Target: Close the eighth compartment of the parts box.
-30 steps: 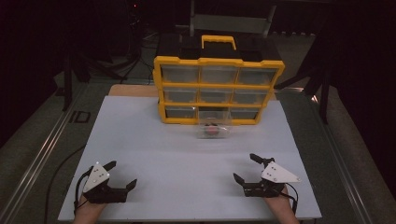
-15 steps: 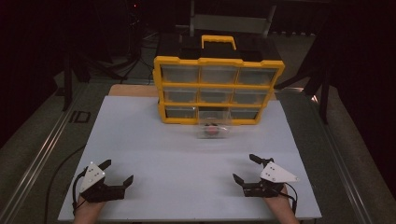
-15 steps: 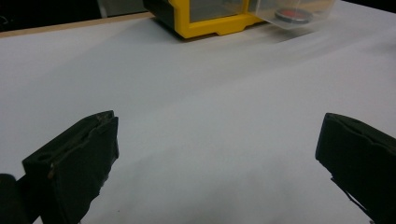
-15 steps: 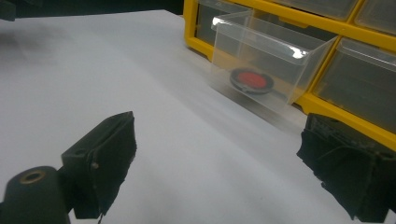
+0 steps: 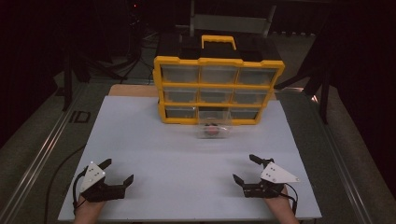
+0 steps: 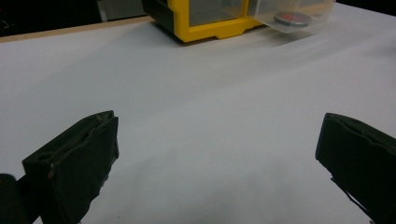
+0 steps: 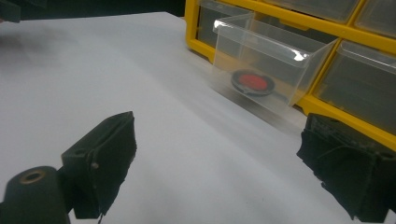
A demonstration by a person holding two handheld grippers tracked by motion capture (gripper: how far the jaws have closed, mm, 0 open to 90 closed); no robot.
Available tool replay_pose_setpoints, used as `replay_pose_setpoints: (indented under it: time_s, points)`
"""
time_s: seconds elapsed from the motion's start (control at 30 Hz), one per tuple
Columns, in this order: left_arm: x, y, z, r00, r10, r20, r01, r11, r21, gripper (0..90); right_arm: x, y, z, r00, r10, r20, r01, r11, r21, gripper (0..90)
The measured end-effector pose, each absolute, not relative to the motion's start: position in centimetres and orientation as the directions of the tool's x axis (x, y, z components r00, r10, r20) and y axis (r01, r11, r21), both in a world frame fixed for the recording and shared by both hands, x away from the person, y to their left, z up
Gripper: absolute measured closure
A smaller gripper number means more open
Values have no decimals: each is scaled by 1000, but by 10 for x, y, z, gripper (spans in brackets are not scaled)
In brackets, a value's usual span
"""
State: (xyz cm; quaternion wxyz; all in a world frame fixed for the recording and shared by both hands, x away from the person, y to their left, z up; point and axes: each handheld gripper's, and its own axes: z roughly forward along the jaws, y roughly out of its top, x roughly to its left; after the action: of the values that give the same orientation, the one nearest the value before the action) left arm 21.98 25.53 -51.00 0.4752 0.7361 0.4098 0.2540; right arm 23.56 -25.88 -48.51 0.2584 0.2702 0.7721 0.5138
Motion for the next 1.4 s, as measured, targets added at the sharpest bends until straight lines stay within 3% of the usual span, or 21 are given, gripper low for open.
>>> replay_pose_setpoints:
  time_s: [0.53,0.9,1.4]
  points:
    - [218,256,-509,547,836,-30,350,-196,916,2,231,-268,-471,-693,712,-115,147,296,944,102]
    - [218,256,-509,549,835,-47,352,-179,919,2,225,-261,-428,-649,749,-137,130,286,949,103]
    - [218,254,-509,555,831,-48,345,-177,922,2,236,-230,-383,-688,701,-188,70,323,944,102]
